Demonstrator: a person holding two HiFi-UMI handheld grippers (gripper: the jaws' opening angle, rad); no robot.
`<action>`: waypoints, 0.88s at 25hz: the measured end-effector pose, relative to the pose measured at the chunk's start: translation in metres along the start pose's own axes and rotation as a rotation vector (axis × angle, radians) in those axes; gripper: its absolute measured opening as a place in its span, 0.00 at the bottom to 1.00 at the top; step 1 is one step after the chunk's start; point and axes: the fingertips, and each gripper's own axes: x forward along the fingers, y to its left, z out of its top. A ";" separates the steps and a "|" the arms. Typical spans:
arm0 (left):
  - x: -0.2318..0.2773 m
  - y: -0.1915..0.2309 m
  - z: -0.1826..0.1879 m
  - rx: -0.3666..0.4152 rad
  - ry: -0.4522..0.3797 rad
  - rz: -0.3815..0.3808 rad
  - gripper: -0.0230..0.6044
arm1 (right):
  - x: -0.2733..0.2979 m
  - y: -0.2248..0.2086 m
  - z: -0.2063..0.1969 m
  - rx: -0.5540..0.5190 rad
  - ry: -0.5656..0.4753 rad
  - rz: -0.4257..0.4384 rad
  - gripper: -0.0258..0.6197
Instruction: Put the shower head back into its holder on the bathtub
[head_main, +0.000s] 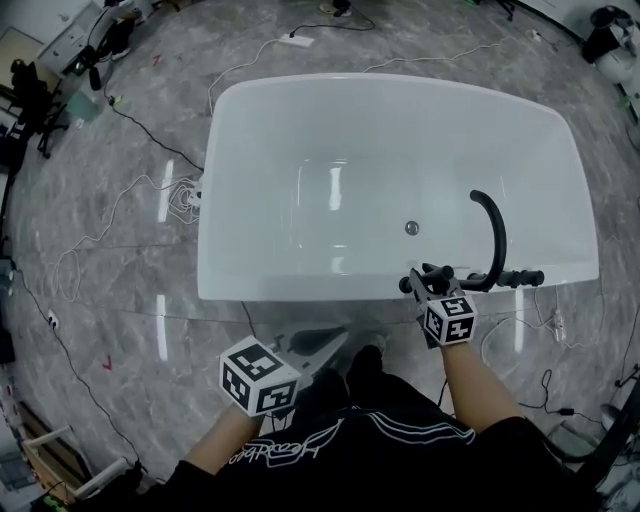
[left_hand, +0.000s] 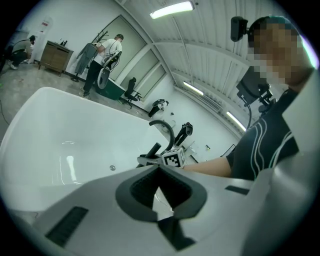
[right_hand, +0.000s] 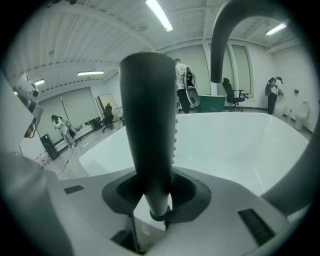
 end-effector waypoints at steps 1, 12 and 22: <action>-0.001 0.001 0.001 0.001 -0.002 -0.001 0.04 | 0.003 0.001 -0.004 -0.011 0.016 0.000 0.23; -0.012 0.010 0.000 0.010 0.012 0.011 0.04 | 0.020 0.021 -0.027 -0.153 0.110 0.005 0.23; -0.024 -0.004 0.017 0.128 0.001 -0.036 0.04 | -0.025 0.027 0.010 -0.175 0.011 -0.049 0.34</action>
